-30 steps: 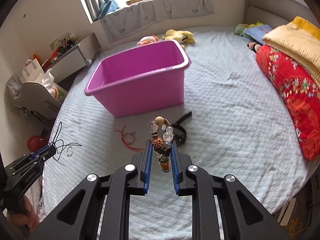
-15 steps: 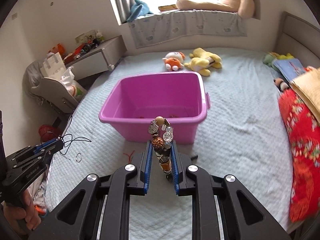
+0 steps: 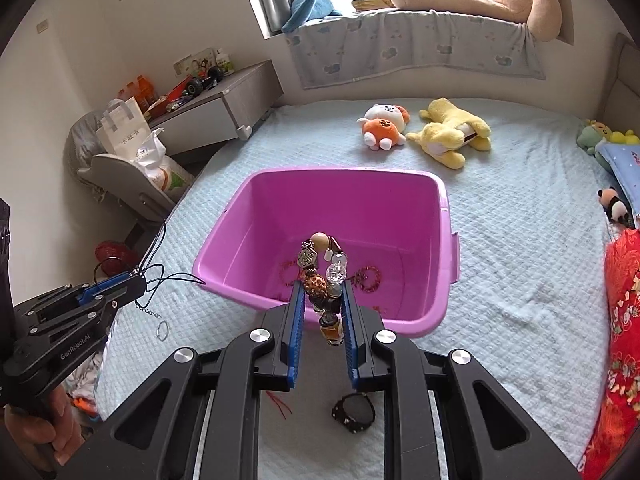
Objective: Organize jewelry
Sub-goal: 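Lift and carry the necklace and beaded bracelet with both tools over the basin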
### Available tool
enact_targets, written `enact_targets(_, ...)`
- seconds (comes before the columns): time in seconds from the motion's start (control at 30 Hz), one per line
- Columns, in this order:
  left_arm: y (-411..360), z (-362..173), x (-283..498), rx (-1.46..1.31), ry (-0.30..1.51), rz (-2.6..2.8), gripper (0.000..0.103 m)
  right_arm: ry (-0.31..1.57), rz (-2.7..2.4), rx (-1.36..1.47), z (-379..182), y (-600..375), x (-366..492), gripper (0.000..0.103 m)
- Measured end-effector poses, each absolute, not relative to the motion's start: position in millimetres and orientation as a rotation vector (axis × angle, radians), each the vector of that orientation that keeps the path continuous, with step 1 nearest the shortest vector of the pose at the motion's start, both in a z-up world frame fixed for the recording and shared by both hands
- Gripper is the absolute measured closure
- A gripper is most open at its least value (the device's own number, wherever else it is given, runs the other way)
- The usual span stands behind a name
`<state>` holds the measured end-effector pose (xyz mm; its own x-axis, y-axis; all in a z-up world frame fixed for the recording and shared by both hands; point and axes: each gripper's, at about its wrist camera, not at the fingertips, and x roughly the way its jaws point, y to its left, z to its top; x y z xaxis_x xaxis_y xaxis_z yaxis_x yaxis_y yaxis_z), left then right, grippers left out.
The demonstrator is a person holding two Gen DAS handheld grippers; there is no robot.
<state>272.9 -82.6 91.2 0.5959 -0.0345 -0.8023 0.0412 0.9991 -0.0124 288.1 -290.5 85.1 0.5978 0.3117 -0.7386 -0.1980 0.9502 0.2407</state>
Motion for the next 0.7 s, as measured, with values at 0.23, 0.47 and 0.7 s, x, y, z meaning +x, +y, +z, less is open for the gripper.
enact_targets(0.23,-80.2,78.5,336.6,0.015,0.964,-0.082,0.089,0.93,0.267,0.122,70.3,-280.5,333.7,0.085)
enact_targets(0.47,-83.0,50.3,390.6,0.02,1.03,-0.104,0.089,0.991,0.26,0.125,45.7,-271.3,385.3,0.085)
enact_targets(0.7,-84.0,3.7,430.6,-0.021,1.162,-0.102,0.088,1.118,0.255,0.154,-1.1,-261.0,427.9,0.085)
